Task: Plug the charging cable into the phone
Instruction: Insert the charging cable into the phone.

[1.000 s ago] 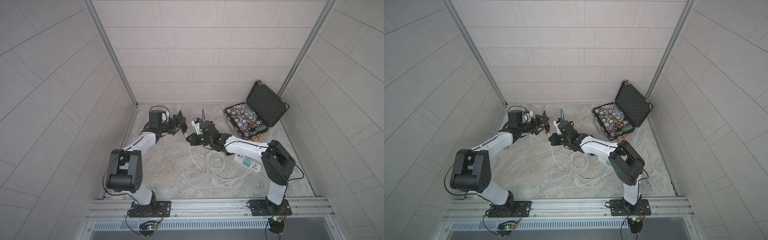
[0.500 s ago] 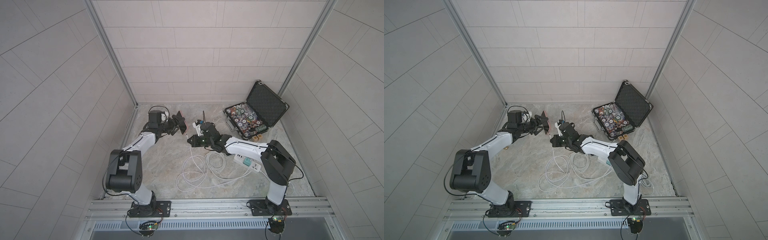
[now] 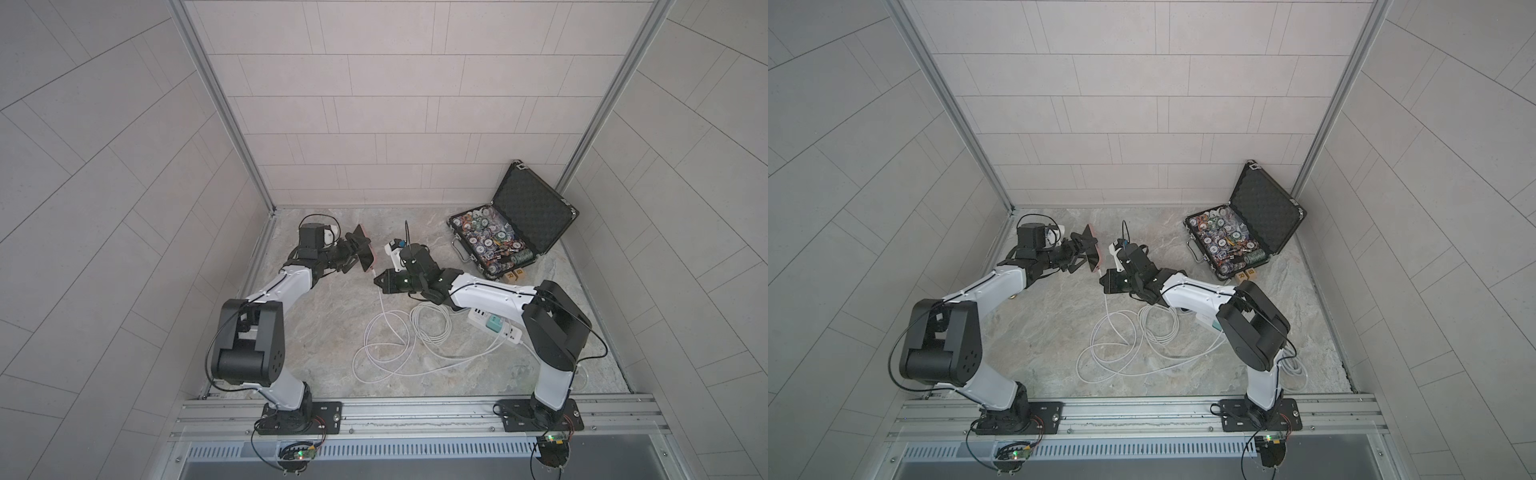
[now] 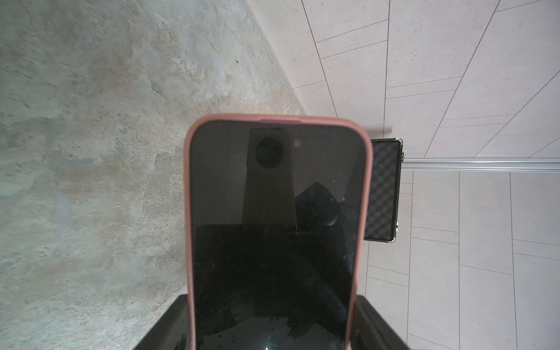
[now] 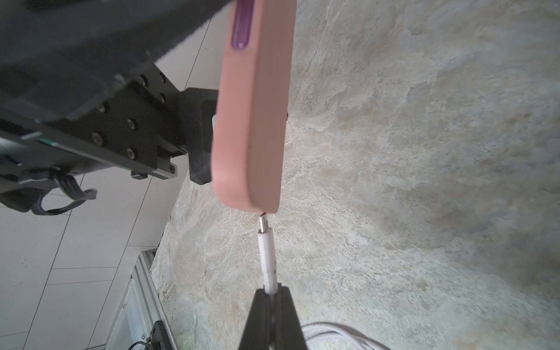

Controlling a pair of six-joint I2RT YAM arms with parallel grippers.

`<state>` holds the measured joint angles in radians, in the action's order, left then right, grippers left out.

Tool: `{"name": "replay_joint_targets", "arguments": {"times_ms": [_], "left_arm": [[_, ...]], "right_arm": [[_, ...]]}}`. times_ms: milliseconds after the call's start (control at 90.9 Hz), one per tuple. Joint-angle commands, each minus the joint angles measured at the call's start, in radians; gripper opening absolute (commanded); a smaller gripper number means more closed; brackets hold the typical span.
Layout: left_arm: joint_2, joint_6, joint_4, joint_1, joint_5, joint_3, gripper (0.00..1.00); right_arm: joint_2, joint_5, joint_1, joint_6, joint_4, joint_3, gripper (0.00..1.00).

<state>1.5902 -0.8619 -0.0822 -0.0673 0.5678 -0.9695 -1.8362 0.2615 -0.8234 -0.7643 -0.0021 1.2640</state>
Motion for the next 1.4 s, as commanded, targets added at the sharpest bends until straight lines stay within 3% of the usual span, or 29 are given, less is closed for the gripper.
{"name": "replay_joint_targets", "arguments": {"times_ms": [0, 1387], "left_arm": [[-0.042, 0.026, -0.032, -0.01, 0.017, 0.006, 0.54], [-0.044, 0.05, -0.006, -0.047, -0.037, 0.03, 0.53]], "right_arm": [[0.025, -0.015, 0.004, 0.017, -0.006, 0.033, 0.0], [0.024, -0.039, 0.041, -0.022, 0.012, -0.002, 0.0]]}}
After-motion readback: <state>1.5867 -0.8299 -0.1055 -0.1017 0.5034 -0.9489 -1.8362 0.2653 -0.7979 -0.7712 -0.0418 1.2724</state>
